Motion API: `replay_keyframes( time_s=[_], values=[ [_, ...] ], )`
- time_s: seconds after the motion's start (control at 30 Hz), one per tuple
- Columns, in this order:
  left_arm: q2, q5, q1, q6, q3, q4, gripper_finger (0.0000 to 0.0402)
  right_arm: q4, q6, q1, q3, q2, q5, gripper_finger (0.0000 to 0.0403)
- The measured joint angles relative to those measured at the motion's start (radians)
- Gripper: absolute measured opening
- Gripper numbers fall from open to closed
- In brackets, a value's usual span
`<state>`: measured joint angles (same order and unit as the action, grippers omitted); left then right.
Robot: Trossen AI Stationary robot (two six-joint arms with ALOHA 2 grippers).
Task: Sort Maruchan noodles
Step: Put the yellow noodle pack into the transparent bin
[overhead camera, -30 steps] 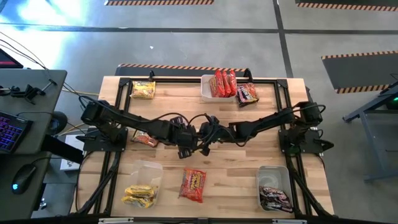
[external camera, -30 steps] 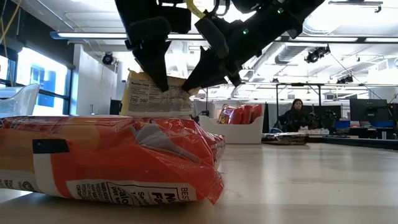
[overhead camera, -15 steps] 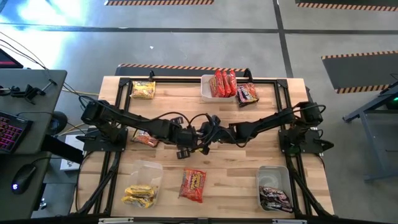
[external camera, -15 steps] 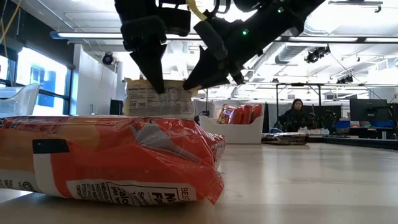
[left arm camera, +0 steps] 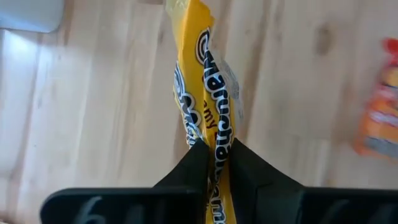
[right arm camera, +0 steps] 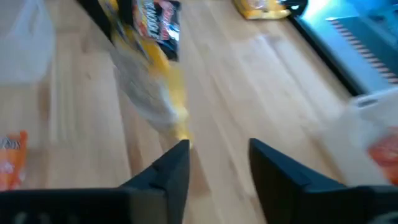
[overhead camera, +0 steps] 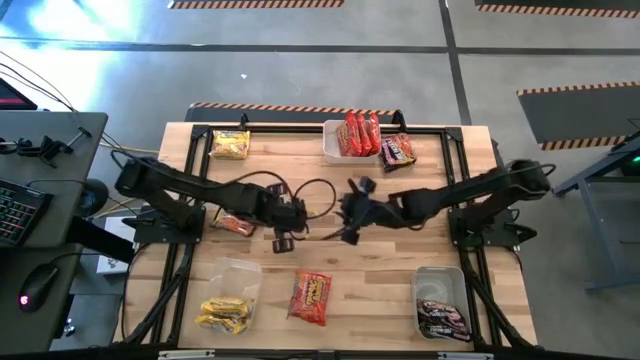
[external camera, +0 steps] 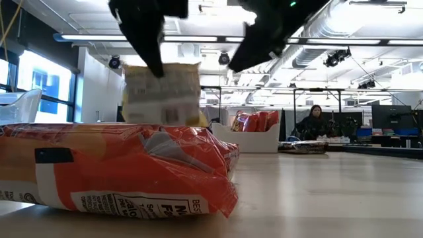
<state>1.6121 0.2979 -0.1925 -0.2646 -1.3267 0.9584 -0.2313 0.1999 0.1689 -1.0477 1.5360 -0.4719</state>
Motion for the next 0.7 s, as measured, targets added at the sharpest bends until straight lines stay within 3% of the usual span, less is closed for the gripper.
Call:
replay_keyframes(
  time_s=[0.1, 0.23, 0.43, 0.7],
  values=[
    [-0.063, -0.067, -0.018, 0.026, -0.001, 0.017, 0.0021, -0.059, -0.018, 0.034, 0.023, -0.051, -0.079, 0.0083],
    [-0.145, -0.182, -0.08, 0.065, 0.0, 0.05, 0.0021, 0.03, -0.025, 0.046, 0.126, -0.102, -0.063, 0.001],
    [-0.242, -0.302, -0.215, 0.024, -0.002, 0.097, 0.0021, 0.196, -0.021, 0.04, 0.278, -0.154, -0.042, 0.0027],
    [-0.274, -0.316, -0.408, -0.255, 0.005, 0.229, 0.0021, 0.219, -0.024, 0.008, 0.301, -0.18, -0.039, 0.0005]
  ],
)
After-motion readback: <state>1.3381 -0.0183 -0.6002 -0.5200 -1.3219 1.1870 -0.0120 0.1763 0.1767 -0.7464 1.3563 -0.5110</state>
